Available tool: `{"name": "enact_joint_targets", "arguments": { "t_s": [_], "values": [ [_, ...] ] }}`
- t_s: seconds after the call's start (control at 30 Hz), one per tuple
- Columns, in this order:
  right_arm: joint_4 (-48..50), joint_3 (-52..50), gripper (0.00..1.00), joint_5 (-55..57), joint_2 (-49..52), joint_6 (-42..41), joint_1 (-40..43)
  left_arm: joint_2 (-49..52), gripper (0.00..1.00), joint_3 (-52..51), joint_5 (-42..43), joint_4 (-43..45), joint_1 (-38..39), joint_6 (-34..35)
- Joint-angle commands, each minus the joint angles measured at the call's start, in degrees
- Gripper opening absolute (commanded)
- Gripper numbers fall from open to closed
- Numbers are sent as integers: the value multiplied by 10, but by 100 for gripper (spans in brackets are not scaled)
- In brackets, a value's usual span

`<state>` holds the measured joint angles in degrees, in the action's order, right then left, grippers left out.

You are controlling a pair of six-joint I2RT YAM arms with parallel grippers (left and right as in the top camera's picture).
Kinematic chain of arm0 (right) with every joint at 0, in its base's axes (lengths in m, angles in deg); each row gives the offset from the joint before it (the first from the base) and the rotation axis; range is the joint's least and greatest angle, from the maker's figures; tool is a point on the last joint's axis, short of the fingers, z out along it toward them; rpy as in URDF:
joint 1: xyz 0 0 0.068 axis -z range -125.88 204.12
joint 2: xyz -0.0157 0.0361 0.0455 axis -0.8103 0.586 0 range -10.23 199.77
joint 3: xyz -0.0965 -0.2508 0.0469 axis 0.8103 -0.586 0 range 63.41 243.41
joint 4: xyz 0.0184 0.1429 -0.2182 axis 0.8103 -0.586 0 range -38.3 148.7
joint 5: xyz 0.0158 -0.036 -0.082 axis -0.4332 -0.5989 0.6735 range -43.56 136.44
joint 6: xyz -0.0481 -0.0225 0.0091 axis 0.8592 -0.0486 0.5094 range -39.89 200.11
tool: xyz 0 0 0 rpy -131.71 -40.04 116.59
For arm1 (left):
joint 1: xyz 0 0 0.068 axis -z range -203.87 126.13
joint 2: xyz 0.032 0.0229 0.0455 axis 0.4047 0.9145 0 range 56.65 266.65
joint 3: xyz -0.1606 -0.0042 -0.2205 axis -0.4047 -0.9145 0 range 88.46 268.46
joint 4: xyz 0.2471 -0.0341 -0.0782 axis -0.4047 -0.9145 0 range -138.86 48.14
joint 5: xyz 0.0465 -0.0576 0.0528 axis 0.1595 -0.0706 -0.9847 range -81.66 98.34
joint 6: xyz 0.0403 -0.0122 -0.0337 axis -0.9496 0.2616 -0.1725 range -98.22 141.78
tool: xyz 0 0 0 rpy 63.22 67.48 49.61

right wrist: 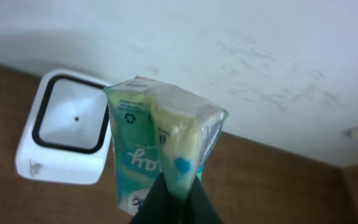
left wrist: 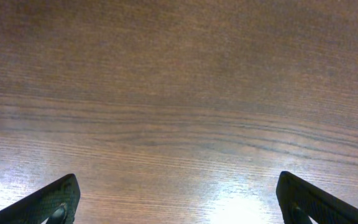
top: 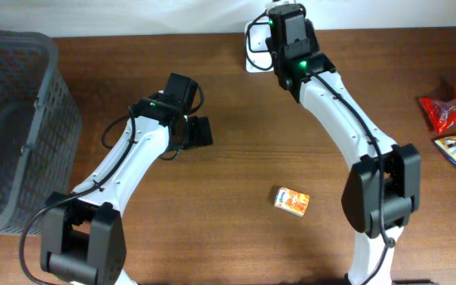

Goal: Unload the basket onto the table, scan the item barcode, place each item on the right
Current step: 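Hold the teal tissue pack up in front of the scanner, then carry the teal tissue pack to the right table edge and release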

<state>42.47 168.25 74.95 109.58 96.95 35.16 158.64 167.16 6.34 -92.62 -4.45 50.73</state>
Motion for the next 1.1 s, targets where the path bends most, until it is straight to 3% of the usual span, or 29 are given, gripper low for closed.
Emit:
{"name": "enact_joint_targets", "arguments": {
  "t_s": [0.0, 0.07, 0.27, 0.53, 0.67, 0.73, 0.83, 0.97, 1.07],
  "values": [
    [33, 8, 4, -46, 34, 100, -10, -8, 99, 3, -6, -1, -4, -5],
    [61, 8, 4, -105, 62, 108, -10, -8, 99, 4, -6, -1, -4, -5],
    [111, 8, 4, -99, 108, 222, -15, -8, 99, 3, -6, -1, -4, -5],
    [139, 8, 4, -65, 111, 227, -17, -8, 99, 3, -6, -1, -4, -5],
    [190, 16, 4, 59, 108, 110, -3, -8, 99, 3, -6, -1, -4, -5],
    [116, 35, 4, 37, 91, -24, 23, -8, 99, 3, -6, -1, -4, -5],
    [28, 61, 4, -10, 59, -130, 80, -8, 99, 4, -6, -1, -4, -5],
    [-87, 77, 4, -9, 38, -149, 181, -8, 99, 3, -6, -1, -4, -5],
    [-192, 77, 4, -12, 40, -269, 283, -8, 99, 3, -6, -1, -4, -5]
  ]
}}
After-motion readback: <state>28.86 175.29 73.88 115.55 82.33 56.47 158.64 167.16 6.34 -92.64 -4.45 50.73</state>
